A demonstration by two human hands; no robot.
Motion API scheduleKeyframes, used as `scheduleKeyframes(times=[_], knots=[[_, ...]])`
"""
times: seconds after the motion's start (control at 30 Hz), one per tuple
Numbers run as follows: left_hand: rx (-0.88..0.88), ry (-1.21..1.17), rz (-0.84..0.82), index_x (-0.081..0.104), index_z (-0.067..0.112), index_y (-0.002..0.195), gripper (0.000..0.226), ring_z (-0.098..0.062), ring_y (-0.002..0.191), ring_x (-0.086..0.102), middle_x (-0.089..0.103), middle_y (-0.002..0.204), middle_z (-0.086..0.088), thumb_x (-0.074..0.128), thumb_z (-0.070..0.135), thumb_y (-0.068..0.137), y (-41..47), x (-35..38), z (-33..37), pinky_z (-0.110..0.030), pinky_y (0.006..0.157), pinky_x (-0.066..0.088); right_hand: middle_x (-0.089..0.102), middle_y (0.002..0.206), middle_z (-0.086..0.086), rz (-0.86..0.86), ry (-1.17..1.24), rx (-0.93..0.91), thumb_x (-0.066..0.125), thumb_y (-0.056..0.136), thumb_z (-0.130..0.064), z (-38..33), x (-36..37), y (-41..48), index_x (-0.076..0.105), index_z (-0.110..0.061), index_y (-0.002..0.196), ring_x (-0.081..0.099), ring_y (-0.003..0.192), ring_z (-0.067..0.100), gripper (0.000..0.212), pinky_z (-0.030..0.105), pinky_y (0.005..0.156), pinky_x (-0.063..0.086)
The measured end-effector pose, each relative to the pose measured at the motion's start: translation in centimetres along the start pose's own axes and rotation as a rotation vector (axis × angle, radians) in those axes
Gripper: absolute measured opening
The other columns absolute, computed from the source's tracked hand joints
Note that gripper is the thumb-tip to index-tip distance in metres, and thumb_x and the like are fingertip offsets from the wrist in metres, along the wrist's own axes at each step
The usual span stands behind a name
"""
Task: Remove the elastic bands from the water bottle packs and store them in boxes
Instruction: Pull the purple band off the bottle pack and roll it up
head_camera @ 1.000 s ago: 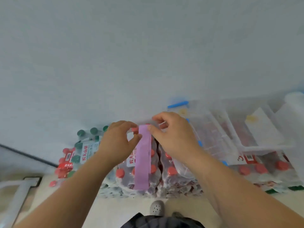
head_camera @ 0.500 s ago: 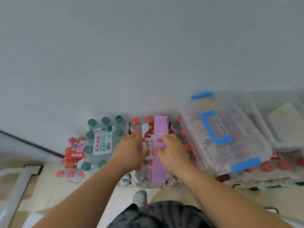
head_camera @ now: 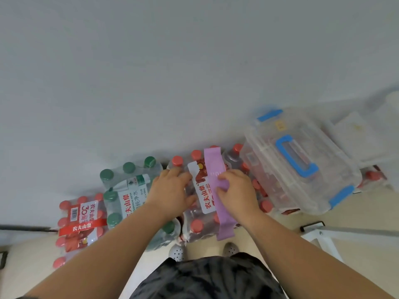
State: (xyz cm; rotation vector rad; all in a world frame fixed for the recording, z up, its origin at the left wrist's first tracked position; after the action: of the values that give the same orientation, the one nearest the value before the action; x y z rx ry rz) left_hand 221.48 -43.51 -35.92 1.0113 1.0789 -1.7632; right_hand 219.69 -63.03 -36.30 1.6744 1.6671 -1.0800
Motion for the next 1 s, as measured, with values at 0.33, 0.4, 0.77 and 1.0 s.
scheduleKeyframes(times=[0.33, 0.4, 0.77, 1.0], knots=[[0.08, -0.328, 0.082, 0.062, 0.028, 0.131, 0.046, -0.02, 0.117, 0.057, 0.062, 0.129, 0.006, 0.065, 0.045, 0.088, -0.3, -0.6, -0.9, -0.031, 0.097, 0.046, 0.066, 0.091, -0.009, 0.119, 0.221, -0.044, 0.081, 0.084, -0.005, -2.4, -0.1, -1.6, 0.081, -0.013, 0.09, 0.065, 0.08, -0.003, 0.01, 0.012, 0.074, 0.051], [0.039, -0.452, 0.126, 0.072, 0.031, 0.114, 0.03, -0.014, 0.099, 0.065, 0.072, 0.106, 0.011, 0.061, 0.045, 0.089, -0.4, -1.4, -1.3, -0.028, 0.082, 0.048, 0.067, 0.086, -0.014, 0.169, 0.308, -0.051, 0.084, 0.079, -0.003, -3.2, -1.2, -2.6, 0.081, -0.015, 0.086, 0.064, 0.083, -0.005, 0.014, 0.008, 0.073, 0.047], [-0.188, -1.671, -0.245, 0.076, 0.006, 0.108, 0.028, -0.028, 0.084, 0.066, 0.075, 0.102, -0.022, 0.06, 0.026, 0.098, -3.4, -1.9, 2.9, -0.034, 0.07, 0.055, 0.071, 0.096, -0.008, -0.015, 0.518, -0.142, 0.089, 0.076, -0.022, -7.1, -7.4, -8.3, 0.082, -0.016, 0.091, 0.066, 0.097, 0.01, 0.018, 0.026, 0.087, 0.055], [-0.2, -1.629, 0.074, 0.081, 0.021, 0.093, 0.026, -0.023, 0.076, 0.065, 0.075, 0.086, -0.012, 0.068, -0.001, 0.088, -6.3, -4.6, 4.4, -0.036, 0.072, 0.055, 0.066, 0.072, -0.005, -0.018, 0.698, -0.122, 0.081, 0.084, -0.033, -5.3, -8.2, -9.8, 0.07, -0.021, 0.073, 0.059, 0.068, 0.009, 0.02, 0.02, 0.067, 0.048]])
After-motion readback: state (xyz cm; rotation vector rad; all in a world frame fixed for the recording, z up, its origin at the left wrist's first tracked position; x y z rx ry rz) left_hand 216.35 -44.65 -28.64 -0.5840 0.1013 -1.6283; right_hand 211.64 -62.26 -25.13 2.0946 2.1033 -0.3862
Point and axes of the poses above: each hand's wrist, its own y-axis towards the middle knuckle, its own x-axis out of the palm, z = x × y, the point moved 5 cm from there along y, towards the middle knuckle
